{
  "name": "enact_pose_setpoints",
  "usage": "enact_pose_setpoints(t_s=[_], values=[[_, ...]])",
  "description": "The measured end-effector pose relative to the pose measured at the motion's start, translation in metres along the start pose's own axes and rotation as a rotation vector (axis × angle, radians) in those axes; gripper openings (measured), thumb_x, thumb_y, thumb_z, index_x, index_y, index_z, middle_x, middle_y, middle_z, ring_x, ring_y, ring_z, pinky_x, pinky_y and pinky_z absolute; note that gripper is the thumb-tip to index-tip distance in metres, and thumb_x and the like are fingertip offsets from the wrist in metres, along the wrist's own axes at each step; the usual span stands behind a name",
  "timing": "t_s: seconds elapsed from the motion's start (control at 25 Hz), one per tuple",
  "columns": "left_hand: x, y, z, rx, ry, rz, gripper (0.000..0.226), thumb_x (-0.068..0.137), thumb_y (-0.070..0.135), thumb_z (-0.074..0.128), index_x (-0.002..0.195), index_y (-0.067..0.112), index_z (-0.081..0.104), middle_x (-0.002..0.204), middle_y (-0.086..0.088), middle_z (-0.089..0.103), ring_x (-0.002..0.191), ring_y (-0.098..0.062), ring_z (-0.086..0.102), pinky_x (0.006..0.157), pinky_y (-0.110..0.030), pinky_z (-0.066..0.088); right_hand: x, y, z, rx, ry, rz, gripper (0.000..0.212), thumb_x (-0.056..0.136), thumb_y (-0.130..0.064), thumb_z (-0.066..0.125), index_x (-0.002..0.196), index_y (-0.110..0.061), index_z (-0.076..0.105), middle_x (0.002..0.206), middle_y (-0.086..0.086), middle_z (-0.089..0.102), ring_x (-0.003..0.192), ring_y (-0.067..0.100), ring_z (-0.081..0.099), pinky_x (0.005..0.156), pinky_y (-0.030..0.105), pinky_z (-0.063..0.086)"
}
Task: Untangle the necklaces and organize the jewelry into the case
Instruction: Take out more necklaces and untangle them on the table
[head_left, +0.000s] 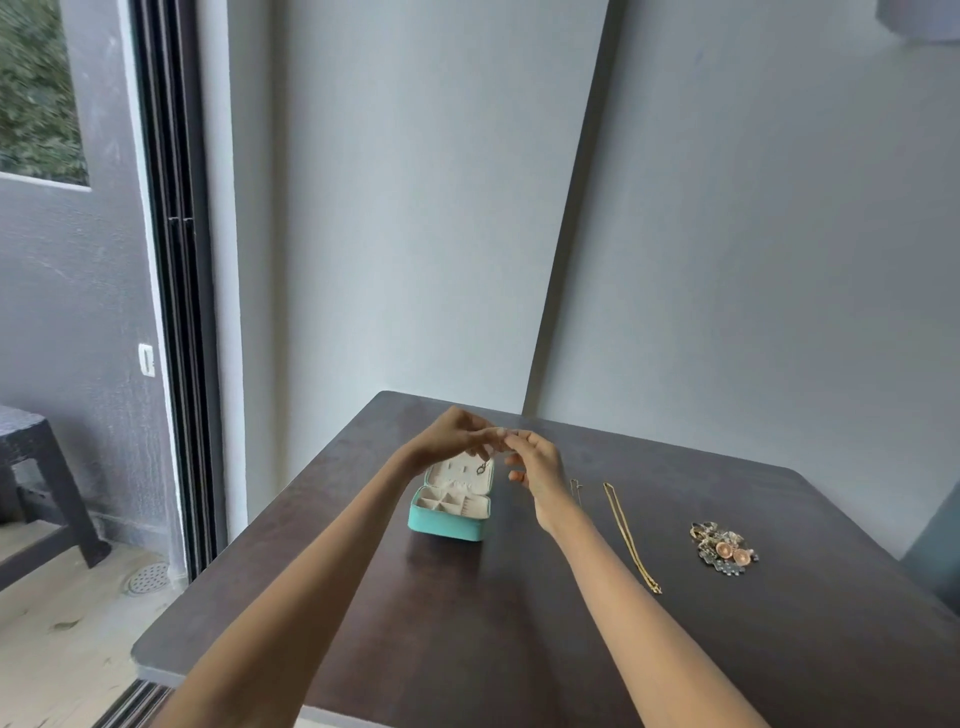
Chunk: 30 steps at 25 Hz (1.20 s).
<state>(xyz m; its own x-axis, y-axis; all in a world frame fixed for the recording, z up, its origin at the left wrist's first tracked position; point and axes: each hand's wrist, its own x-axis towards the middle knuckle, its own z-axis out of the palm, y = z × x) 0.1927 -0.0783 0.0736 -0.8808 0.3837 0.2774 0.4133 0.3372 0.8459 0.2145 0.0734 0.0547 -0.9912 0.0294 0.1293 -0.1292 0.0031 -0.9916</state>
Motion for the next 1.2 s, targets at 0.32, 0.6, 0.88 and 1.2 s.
enact_pose_setpoints(t_s=[0.32,0.6,0.88,1.2], values=[[0.026,0.019,0.017,-0.186,0.072,0.029,0.012,0.091,0.007,0.059,0.081,0.01,0.066,0.073,0.0,0.07,0.065,-0.013,0.064,0.076,-0.031,0.052,0.006,-0.024,-0.034,0.133,0.069,-0.011,0.011,0.088,-0.013,0.054,0.08,-0.012,0.06,0.076,0.0,0.06,0.069,0.012,0.053,0.054,0.022,0.041],[0.024,0.03,0.044,-0.519,0.017,-0.033,0.016,0.09,0.008,0.042,0.076,0.007,0.049,0.076,-0.015,0.059,0.066,-0.024,0.059,0.066,-0.027,0.051,-0.004,-0.018,-0.054,0.277,0.097,0.053,0.022,0.088,-0.009,0.039,0.067,-0.013,0.046,0.058,0.004,0.056,0.053,0.017,0.045,0.052,0.024,0.036],[0.03,0.03,0.067,-0.704,-0.02,-0.125,0.026,0.096,0.003,0.035,0.074,0.014,0.041,0.056,0.0,0.037,0.047,-0.013,0.037,0.049,-0.021,0.037,-0.01,-0.002,-0.078,0.204,0.058,0.024,0.014,0.092,-0.014,0.052,0.078,-0.013,0.053,0.06,0.004,0.059,0.052,0.014,0.048,0.048,0.023,0.041],[0.026,0.014,0.081,-0.297,-0.136,-0.352,0.022,0.097,0.007,0.041,0.078,0.018,0.043,0.057,0.0,0.038,0.035,-0.003,0.025,0.038,-0.012,0.017,-0.008,-0.004,-0.107,0.597,0.078,-0.005,0.022,0.09,-0.001,0.049,0.073,-0.016,0.048,0.045,-0.007,0.04,0.039,0.005,0.034,0.04,0.016,0.029]])
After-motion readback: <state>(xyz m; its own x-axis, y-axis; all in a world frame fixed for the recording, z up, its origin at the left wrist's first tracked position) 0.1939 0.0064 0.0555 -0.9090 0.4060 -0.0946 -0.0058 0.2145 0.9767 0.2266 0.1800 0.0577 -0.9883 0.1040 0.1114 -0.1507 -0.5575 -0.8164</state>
